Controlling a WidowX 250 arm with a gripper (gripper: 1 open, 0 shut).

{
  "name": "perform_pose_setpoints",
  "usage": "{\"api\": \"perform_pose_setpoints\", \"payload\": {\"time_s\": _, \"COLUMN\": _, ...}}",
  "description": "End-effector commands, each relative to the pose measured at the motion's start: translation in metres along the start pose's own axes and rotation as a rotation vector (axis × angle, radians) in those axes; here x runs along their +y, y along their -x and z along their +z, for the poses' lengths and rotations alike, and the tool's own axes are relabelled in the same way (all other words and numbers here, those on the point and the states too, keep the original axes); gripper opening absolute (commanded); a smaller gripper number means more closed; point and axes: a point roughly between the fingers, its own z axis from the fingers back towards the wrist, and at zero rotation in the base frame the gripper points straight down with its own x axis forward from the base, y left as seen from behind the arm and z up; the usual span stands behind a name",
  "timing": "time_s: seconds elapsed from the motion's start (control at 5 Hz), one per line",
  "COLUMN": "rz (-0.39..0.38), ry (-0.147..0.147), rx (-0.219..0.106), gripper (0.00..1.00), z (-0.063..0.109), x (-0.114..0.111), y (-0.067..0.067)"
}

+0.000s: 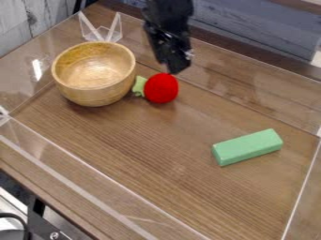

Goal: Remove the green block from the brown bowl and put it on the table

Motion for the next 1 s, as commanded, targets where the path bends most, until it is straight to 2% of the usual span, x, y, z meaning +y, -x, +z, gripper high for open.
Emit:
{"api": "perform_pose_setpoints", "payload": {"time_s": 0.0, "rz": 0.102, "ry": -0.062, "rx": -0.05, "gripper": 1.0, "z": 0.008, "x": 0.003, "y": -0.005}}
{"api": "perform_pose_setpoints", "payload": {"time_s": 0.2, "rz": 0.114, "ry": -0.073, "rx": -0.043, "gripper": 1.0, "z": -0.005, "x": 0.001, "y": -0.009}}
{"api": "perform_pose_setpoints", "payload": {"time_s": 0.4, "rz": 0.118, "ry": -0.074, "rx": -0.035, "gripper": 1.0, "z": -0.021, "x": 0.001, "y": -0.021}}
{"api": "perform_pose_setpoints", "payload": {"time_s": 0.6, "rz": 0.09, "ry": -0.058, "rx": -0.049, "gripper": 1.0, "z": -0.024, "x": -0.004, "y": -0.039}}
{"api": "perform_pose_setpoints", "payload": {"time_s": 0.8, "rz": 0.089, "ry": -0.035, "rx": -0.062, "gripper": 1.0, "z": -0.016, "x": -0.008, "y": -0.039}}
